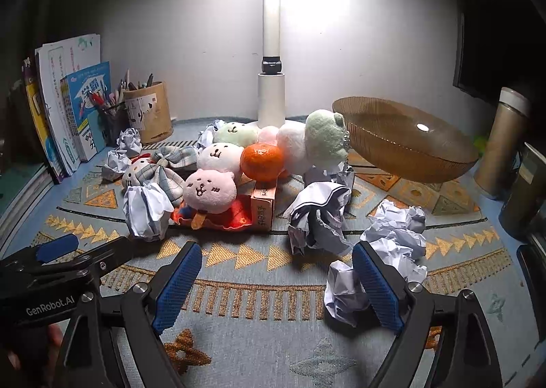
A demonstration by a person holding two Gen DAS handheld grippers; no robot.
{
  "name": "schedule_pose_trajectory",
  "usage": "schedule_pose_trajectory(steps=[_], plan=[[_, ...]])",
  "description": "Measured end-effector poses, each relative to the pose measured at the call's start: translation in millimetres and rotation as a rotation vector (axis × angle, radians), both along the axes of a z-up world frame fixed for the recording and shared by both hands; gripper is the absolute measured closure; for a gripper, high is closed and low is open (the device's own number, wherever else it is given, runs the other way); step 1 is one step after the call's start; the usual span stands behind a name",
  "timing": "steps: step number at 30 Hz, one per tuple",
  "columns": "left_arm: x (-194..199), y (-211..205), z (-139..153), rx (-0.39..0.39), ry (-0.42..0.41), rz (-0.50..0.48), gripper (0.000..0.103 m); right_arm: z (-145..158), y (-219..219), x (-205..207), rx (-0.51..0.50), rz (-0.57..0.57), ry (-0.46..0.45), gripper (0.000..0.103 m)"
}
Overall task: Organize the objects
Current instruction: 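Move both grippers toward the crumpled paper balls on the rug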
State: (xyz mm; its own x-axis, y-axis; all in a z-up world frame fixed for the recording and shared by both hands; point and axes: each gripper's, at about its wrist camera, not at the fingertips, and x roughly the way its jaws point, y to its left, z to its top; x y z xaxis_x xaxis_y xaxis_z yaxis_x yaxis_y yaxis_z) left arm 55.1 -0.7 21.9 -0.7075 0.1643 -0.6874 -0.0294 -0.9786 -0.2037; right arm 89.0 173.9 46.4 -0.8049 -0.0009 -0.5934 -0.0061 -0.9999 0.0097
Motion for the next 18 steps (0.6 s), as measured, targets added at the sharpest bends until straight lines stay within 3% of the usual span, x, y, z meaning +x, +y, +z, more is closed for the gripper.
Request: schedule_pose_trajectory(steps=[6, 12, 18], plan=[[-13, -5, 7, 0.066, -0.026, -0.026, 0.001, 10, 29, -1, -0.122, 0.017, -0.029, 0.014], [-36, 17, 9, -0.028, -0.025, -0.073, 0.001, 34, 72, 11, -0.103, -0.016, -0.007, 0.014], [-36, 28, 3, -0.053, -0.003, -0.083, 0.002, 16, 94, 23, -0.126, -0.034, -0.065, 0.014]])
